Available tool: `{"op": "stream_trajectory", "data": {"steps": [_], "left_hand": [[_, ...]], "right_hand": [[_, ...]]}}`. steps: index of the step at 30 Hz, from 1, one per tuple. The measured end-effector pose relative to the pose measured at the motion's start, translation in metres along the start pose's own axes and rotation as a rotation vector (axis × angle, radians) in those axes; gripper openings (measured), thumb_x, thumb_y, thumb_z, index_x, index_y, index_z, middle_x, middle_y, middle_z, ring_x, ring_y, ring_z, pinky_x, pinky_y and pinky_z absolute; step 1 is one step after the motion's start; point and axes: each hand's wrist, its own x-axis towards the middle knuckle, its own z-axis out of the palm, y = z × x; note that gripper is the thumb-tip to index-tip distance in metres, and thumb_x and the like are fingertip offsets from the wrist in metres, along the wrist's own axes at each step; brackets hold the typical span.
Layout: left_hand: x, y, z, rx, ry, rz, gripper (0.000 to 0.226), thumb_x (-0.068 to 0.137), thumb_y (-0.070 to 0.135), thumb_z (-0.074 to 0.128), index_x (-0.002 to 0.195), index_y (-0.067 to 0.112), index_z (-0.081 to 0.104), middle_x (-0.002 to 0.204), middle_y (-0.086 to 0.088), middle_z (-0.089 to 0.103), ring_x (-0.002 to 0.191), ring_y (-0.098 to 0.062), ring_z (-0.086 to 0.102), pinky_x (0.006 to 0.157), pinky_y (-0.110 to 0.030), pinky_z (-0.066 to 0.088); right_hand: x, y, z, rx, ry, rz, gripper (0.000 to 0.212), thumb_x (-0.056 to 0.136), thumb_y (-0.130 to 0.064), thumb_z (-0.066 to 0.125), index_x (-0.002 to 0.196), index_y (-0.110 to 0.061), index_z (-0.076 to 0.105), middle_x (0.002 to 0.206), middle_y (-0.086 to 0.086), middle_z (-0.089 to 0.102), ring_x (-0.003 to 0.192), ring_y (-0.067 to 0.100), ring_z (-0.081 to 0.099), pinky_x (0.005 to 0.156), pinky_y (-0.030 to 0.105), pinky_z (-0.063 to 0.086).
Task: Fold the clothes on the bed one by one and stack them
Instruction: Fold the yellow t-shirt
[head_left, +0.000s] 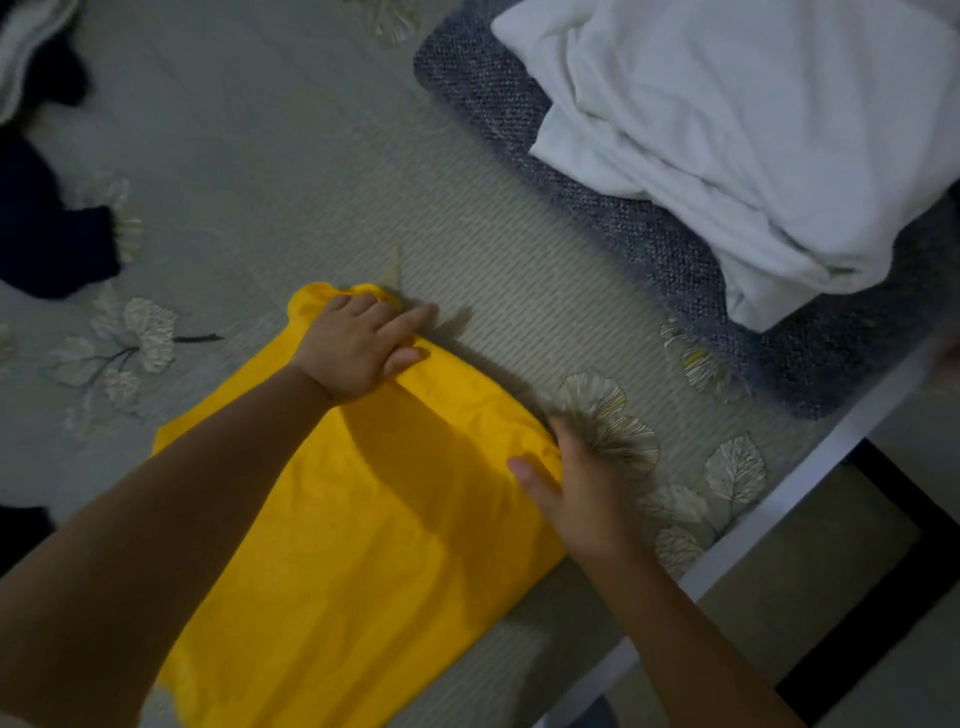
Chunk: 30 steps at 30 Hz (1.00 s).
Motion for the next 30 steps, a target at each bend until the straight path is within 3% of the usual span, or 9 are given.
{"op": "stream_trajectory", "data": {"steps": [3, 7, 10, 12, 15, 17, 23, 26, 30], "left_hand": [[-0.042, -0.004, -0.018, 0.008, 0.047, 0.012, 0.05, 0.098, 0.045, 0.01, 0.123, 0.017, 0.044, 0.07, -0.011, 0.058, 0.074, -0.023, 0.039, 0.066, -0.035, 0.026], [-0.127, -0.015, -0.041, 0.042, 0.012, -0.057, 0.053, 0.098, 0.047, 0.011, 0.125, 0.014, 0.042, 0.078, -0.01, 0.048, 0.073, -0.024, 0.033, 0.068, -0.037, 0.028], [-0.189, -0.019, -0.054, 0.034, -0.026, -0.144, 0.055, 0.098, 0.048, 0.014, 0.126, 0.01, 0.04, 0.089, -0.009, 0.034, 0.076, -0.028, 0.034, 0.071, -0.04, 0.029], [-0.23, -0.019, -0.057, 0.032, -0.065, -0.195, 0.056, 0.098, 0.048, 0.016, 0.126, 0.005, 0.04, 0.091, -0.012, 0.033, 0.078, -0.031, 0.035, 0.076, -0.044, 0.03], [-0.292, -0.022, -0.043, 0.085, -0.072, -0.215, 0.057, 0.097, 0.049, 0.018, 0.127, 0.006, 0.04, 0.094, -0.015, 0.037, 0.084, -0.035, 0.04, 0.088, -0.051, 0.031], [-0.332, -0.024, -0.036, 0.064, -0.188, -0.263, 0.058, 0.096, 0.052, 0.017, 0.128, 0.01, 0.04, 0.099, -0.021, 0.049, 0.091, -0.04, 0.048, 0.088, -0.055, 0.036], [-0.408, 0.001, -0.041, -0.17, -0.343, -0.615, 0.071, 0.093, 0.056, 0.02, 0.128, 0.0, 0.048, 0.122, -0.031, 0.048, 0.114, -0.048, 0.041, 0.095, -0.06, 0.033], [-0.402, 0.024, -0.054, -0.288, -0.292, -0.766, 0.062, 0.091, 0.043, 0.038, 0.131, -0.005, 0.043, 0.128, -0.03, 0.044, 0.119, -0.048, 0.037, 0.097, -0.055, 0.032], [-0.38, 0.044, -0.054, -0.321, -0.238, -0.673, 0.072, 0.094, 0.052, 0.022, 0.121, -0.009, 0.05, 0.114, -0.035, 0.053, 0.104, -0.052, 0.05, 0.089, -0.058, 0.04]], "right_hand": [[-0.021, -0.028, 0.01, 0.035, 0.0, -0.047, 0.096, 0.071, -0.08, 0.018, 0.145, -0.018, 0.022, 0.138, 0.01, 0.046, 0.123, 0.023, 0.046, 0.093, 0.031, 0.038], [-0.07, -0.079, 0.044, -0.031, -0.077, -0.173, 0.124, 0.05, -0.091, -0.012, 0.144, -0.018, 0.024, 0.12, 0.011, 0.059, 0.106, 0.024, 0.057, 0.074, 0.028, 0.038], [-0.105, -0.111, 0.095, -0.16, -0.123, -0.216, 0.087, 0.082, -0.072, 0.029, 0.147, -0.018, 0.011, 0.119, 0.01, 0.058, 0.105, 0.025, 0.055, 0.073, 0.031, 0.038], [-0.127, -0.125, 0.141, -0.215, -0.102, -0.182, 0.076, 0.089, -0.053, 0.044, 0.145, -0.01, 0.017, 0.119, 0.013, 0.057, 0.104, 0.029, 0.056, 0.074, 0.035, 0.041], [-0.159, -0.133, 0.208, -0.341, 0.022, -0.234, 0.061, 0.066, -0.042, 0.073, 0.113, -0.004, 0.063, 0.078, 0.009, 0.067, 0.065, 0.025, 0.065, 0.049, 0.024, 0.046], [-0.178, -0.132, 0.245, -0.427, 0.043, -0.295, 0.057, 0.047, -0.046, 0.082, 0.093, -0.015, 0.071, 0.067, -0.001, 0.063, 0.056, 0.017, 0.061, 0.045, 0.017, 0.042], [-0.225, -0.098, 0.278, -0.301, 0.05, -0.445, 0.032, 0.079, -0.04, 0.043, 0.099, -0.017, 0.054, 0.076, 0.004, 0.059, 0.07, 0.02, 0.054, 0.053, 0.022, 0.046], [-0.227, -0.08, 0.264, -0.213, 0.258, -0.31, 0.043, 0.092, -0.05, 0.033, 0.107, -0.013, 0.05, 0.085, 0.012, 0.061, 0.081, 0.02, 0.047, 0.061, 0.026, 0.045], [-0.215, -0.078, 0.252, -0.248, 0.378, 0.004, 0.062, 0.087, -0.062, 0.036, 0.125, -0.014, 0.046, 0.119, 0.025, 0.054, 0.108, 0.04, 0.051, 0.083, 0.049, 0.045]]}}
